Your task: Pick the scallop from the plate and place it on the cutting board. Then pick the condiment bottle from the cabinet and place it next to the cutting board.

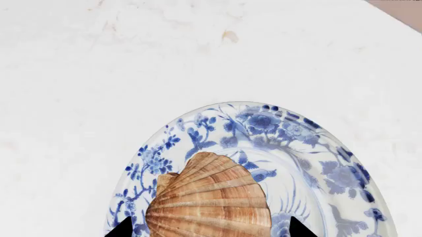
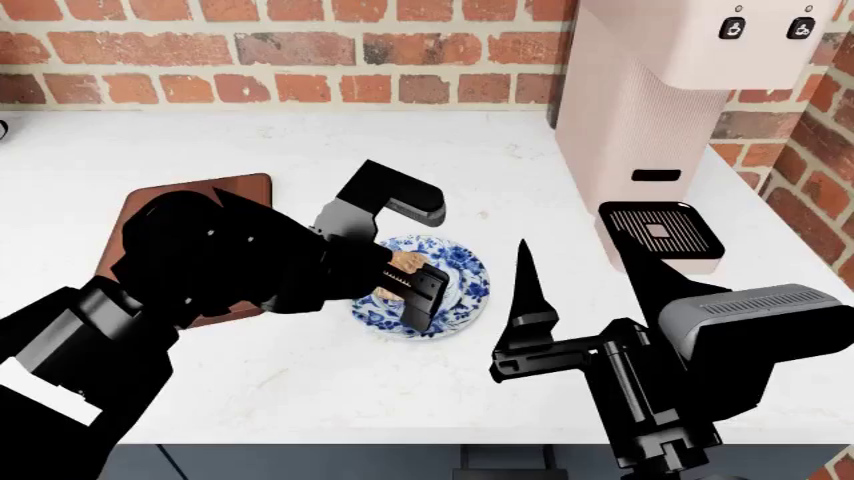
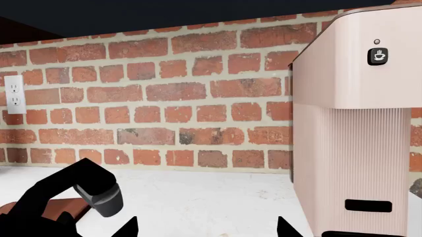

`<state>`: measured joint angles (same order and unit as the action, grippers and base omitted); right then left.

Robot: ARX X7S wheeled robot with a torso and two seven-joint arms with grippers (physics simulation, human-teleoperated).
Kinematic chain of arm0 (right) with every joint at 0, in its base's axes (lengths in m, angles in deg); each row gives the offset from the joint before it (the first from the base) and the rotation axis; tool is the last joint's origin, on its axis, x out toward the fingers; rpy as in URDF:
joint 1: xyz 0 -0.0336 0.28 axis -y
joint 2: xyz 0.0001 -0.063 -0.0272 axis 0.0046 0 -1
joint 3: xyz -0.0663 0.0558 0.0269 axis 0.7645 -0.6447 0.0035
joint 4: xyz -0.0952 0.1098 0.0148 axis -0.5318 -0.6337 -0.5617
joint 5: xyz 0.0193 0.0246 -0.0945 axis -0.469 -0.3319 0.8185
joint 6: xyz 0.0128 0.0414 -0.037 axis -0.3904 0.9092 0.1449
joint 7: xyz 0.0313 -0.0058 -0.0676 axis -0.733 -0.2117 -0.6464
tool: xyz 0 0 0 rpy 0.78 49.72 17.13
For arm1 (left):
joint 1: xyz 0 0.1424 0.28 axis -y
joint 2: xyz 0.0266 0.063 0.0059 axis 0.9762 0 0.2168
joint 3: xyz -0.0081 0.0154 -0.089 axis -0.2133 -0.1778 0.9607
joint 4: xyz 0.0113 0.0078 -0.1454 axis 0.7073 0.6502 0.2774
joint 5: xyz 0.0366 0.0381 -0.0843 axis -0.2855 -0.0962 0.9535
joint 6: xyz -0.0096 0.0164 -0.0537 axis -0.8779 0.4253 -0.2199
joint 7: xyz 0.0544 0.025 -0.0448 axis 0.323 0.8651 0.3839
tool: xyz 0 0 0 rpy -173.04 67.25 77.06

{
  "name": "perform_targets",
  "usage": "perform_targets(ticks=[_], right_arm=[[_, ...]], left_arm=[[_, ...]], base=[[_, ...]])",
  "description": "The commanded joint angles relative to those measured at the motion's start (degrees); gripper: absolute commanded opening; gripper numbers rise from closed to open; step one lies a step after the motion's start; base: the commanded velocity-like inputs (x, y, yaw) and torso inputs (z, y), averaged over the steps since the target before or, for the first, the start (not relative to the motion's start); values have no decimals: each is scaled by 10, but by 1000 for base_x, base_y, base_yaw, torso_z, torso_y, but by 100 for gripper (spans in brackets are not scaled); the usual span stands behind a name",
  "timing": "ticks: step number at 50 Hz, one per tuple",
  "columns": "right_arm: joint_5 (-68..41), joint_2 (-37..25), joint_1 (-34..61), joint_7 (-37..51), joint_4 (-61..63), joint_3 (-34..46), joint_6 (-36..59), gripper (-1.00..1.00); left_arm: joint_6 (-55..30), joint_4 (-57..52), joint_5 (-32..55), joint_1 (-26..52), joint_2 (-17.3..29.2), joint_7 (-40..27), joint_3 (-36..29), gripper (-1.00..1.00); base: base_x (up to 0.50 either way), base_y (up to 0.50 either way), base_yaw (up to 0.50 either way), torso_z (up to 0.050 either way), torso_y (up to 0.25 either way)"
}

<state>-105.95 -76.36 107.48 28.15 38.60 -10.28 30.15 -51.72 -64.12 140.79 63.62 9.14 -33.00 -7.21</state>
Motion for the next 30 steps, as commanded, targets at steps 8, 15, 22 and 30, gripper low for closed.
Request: perform_targets(ticks=[8, 15, 22, 30], right_arm=[[-2, -2, 0, 2, 1, 1, -1, 100], [-2, -2, 0, 3, 3, 2, -1, 100], [-2, -3, 1, 3, 1, 2, -2, 100], [-4, -2, 3, 5, 1, 3, 0, 100]], left_arm=[[10, 15, -15, -7, -4, 9, -14, 100], [13, 14, -18, -12, -4, 10, -18, 100], [14, 12, -20, -14, -6, 13, -23, 100], [17, -10, -20, -17, 0, 11, -23, -100]], base=[[0, 0, 0, 0, 0], [0, 0, 0, 0, 0], [0, 0, 0, 0, 0], [0, 0, 0, 0, 0]])
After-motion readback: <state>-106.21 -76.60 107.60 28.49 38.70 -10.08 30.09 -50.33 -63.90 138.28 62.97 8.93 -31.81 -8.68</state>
